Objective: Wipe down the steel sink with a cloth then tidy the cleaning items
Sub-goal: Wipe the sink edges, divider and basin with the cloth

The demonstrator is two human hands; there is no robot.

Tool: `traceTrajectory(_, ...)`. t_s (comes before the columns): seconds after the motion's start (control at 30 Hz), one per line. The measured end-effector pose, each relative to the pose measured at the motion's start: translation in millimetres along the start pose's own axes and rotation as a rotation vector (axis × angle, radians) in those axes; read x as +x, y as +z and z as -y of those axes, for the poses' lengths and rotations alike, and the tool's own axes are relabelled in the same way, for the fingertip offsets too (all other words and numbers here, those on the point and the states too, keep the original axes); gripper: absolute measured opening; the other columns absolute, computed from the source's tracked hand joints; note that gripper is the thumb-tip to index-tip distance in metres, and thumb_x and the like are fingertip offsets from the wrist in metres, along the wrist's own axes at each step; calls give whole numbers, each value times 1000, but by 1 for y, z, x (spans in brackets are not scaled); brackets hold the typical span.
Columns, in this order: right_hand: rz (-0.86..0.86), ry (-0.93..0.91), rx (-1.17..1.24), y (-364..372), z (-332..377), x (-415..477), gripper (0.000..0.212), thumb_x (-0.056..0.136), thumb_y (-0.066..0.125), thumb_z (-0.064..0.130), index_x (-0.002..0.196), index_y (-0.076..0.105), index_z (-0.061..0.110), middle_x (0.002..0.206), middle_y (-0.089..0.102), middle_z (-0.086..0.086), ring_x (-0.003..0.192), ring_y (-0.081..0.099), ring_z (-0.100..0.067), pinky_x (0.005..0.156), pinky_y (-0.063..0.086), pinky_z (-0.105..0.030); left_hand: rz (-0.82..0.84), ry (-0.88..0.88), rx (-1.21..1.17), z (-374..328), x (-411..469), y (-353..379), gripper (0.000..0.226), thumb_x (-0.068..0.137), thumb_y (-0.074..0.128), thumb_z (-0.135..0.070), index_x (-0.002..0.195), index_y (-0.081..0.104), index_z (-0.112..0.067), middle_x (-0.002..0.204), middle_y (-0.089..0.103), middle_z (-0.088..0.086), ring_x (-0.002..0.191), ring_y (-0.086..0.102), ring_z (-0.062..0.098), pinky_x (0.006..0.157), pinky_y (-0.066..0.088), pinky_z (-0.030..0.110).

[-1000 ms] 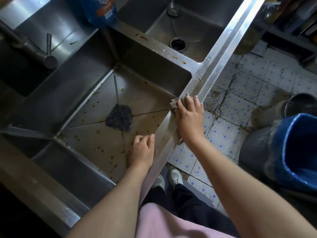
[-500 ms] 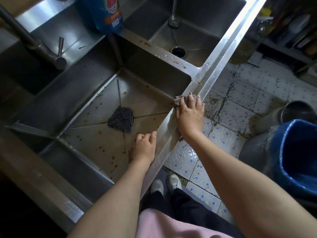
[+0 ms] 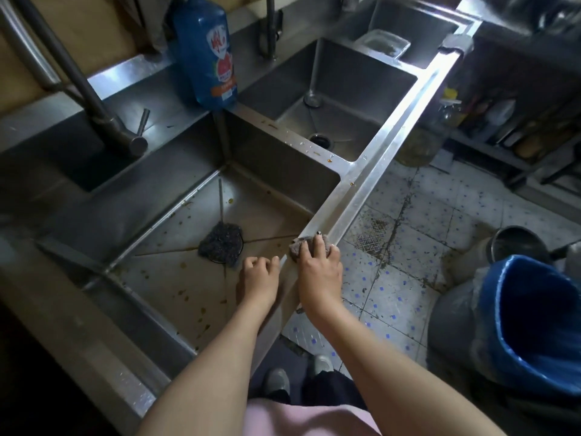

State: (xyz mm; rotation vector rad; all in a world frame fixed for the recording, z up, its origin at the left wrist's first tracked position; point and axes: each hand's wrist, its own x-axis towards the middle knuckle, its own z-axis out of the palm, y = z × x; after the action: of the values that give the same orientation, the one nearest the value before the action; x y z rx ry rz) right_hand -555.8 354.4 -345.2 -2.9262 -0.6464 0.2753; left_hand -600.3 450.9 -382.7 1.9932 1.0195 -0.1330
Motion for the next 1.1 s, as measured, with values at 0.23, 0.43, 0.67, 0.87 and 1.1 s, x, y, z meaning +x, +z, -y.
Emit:
traceTrajectory(0.23, -42, -133, -130, -21, -19, 18, 44, 82, 54, 4, 126, 53, 8, 145, 35, -18, 116, 42, -44, 88, 44, -47, -14, -7, -25, -14, 0, -5, 37, 96, 40, -34, 113, 57, -6, 131, 37, 10, 114, 45, 26, 98, 35, 30)
traceTrajectory(0.43, -114, -193, -219, -45, -62, 62, 48, 48, 79, -2, 95, 70, 6, 116, 62, -19, 83, 59, -42, 58, 55, -44, -38, -15, -18, -46, 16, 10, 33, 94, 41, -33, 113, 57, -11, 132, 39, 9, 116, 45, 27, 102, 36, 37)
traceTrajectory(0.67, -137, -390, -147, -63, -114, 125, 47, 60, 79, 2, 105, 67, 5, 117, 58, -17, 85, 57, -39, 60, 55, -45, -136, -78, -2, -105, 31, 38, 38, 95, 38, -35, 125, 49, -16, 138, 38, 7, 123, 40, 26, 103, 34, 35)
traceTrajectory(0.87, -25, -650, -39, -59, -148, 183, 38, 94, 44, 16, 132, 47, 21, 141, 34, -4, 124, 30, -29, 100, 34, -43, -275, -153, 31, -142, 35, 65, 38, 96, 37, -34, 127, 49, -15, 137, 40, 8, 123, 41, 25, 102, 35, 35)
traceTrajectory(1.1, 78, -750, 78, -55, -169, 218, 44, 95, 42, 46, 131, 53, 23, 148, 36, -4, 139, 20, -30, 115, 12, -43, -353, -148, 57, -153, 29, 93, 34, 97, 38, -26, 126, 50, -12, 133, 47, 7, 122, 42, 23, 101, 32, 30)
